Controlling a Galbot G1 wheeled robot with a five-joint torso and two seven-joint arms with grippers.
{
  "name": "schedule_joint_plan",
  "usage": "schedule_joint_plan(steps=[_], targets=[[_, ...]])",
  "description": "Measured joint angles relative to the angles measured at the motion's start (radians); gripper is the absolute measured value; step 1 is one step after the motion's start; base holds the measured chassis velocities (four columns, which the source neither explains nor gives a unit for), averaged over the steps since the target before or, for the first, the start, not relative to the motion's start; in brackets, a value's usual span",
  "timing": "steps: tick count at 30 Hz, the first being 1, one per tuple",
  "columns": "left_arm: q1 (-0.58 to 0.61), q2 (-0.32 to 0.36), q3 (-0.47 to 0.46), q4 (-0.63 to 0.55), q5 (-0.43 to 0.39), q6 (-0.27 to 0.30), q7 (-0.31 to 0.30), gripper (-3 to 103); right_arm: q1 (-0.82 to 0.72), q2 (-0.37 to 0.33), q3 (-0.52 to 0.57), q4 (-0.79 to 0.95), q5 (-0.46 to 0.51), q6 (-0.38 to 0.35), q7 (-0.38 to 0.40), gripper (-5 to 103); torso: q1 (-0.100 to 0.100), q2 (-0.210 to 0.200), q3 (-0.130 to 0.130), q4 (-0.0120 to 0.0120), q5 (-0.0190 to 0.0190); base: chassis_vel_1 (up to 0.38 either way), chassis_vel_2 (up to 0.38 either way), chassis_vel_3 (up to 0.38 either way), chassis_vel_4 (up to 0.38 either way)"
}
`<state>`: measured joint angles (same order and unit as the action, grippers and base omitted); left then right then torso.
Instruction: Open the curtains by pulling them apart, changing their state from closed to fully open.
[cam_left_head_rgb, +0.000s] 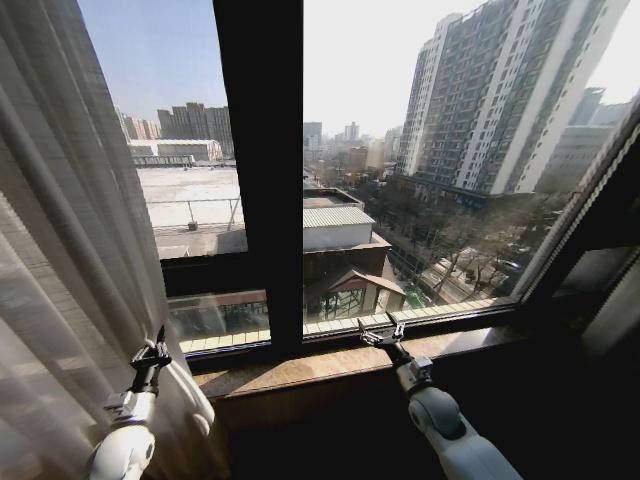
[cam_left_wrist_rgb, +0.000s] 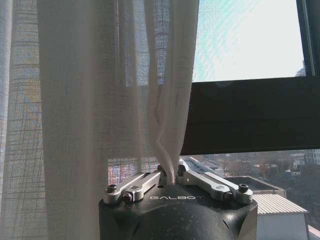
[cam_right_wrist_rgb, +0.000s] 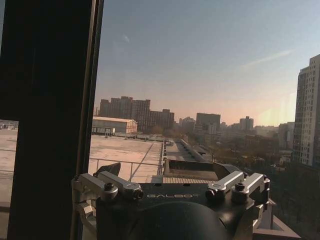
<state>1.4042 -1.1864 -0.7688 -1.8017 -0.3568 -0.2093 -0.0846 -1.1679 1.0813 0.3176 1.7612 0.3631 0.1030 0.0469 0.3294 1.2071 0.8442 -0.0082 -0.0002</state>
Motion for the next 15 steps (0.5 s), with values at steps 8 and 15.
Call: schedule_joint_plan(steps=[8,15], targets=[[-0.001,-0.003,-0.005,0.009,0.001,-0.004,-0.001,0,0.000,0.000,0.000,0.000,0.000,0.000,0.000,100,0.000,0.000,0.000,0.0001,-0.0001,0.290,0.191,-0.287,-0.189],[0.001,-0.007,-0.011,0.009,0.004,-0.005,-0.002,0,0.000,0.000,0.000,0.000,0.000,0.000,0.000,100,0.000,0.000,0.000,0.0000,-0.0001,0.355,0.291,-0.380,-0.278]])
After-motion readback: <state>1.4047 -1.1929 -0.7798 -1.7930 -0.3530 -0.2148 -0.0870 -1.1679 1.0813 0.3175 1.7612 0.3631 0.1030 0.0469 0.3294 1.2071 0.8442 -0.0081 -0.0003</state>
